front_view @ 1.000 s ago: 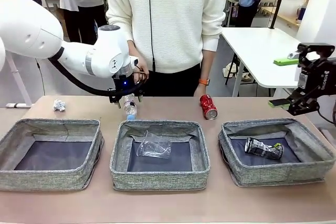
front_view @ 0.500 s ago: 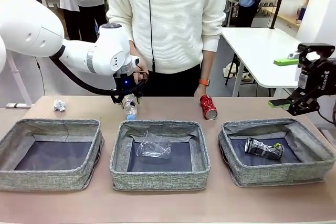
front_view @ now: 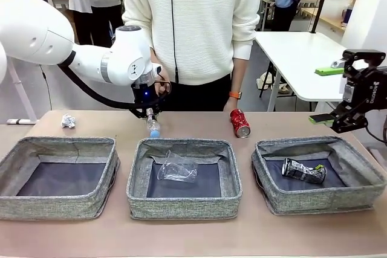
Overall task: Sort the waste into the appropriate baskets.
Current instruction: Pick up the waste item pointed out by the person.
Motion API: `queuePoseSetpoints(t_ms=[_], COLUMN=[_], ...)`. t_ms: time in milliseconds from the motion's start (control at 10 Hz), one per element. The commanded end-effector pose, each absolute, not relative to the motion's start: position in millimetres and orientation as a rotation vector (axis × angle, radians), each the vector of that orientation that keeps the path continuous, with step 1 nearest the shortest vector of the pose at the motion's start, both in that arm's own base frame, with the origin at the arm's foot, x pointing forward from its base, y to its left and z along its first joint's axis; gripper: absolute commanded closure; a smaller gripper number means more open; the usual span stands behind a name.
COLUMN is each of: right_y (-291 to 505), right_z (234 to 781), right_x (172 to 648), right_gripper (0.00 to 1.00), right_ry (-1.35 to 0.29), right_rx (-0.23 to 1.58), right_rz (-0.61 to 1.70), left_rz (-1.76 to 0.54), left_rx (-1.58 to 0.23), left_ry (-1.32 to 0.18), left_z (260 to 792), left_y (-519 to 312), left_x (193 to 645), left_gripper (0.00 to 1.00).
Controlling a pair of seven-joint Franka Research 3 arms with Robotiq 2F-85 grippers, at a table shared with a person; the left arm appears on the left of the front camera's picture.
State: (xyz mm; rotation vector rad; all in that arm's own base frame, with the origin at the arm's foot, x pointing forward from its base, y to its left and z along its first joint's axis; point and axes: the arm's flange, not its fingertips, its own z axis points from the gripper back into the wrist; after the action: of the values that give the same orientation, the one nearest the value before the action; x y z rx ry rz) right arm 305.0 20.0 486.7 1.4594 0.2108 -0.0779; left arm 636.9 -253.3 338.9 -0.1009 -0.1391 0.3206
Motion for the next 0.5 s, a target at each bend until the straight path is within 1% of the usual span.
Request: queuePoseSetpoints(t_ms=[0,100,400], right_y=[20.5,20.5,20.5], right_z=[489.7,489.7,489.7], right_x=[305.8,305.8,305.8], right_gripper=[0.00,0.00,0.00], right_ry=[0.201,0.201,0.201], right_rx=[1.478,1.478,1.478], right_rz=[-0.066,-0.066,-0.066], left_rz=[0.350,0.359,0.353], left_rx=[-0.089,-0.117,-0.086], left_ry=[-0.124,-0.119,-0.078], left_z=[335.1,337.9,349.2], left_y=[-250.6,-248.0,-239.7], left_x=[637.5,635.5,623.7], left_gripper=[1.00,1.00,1.00])
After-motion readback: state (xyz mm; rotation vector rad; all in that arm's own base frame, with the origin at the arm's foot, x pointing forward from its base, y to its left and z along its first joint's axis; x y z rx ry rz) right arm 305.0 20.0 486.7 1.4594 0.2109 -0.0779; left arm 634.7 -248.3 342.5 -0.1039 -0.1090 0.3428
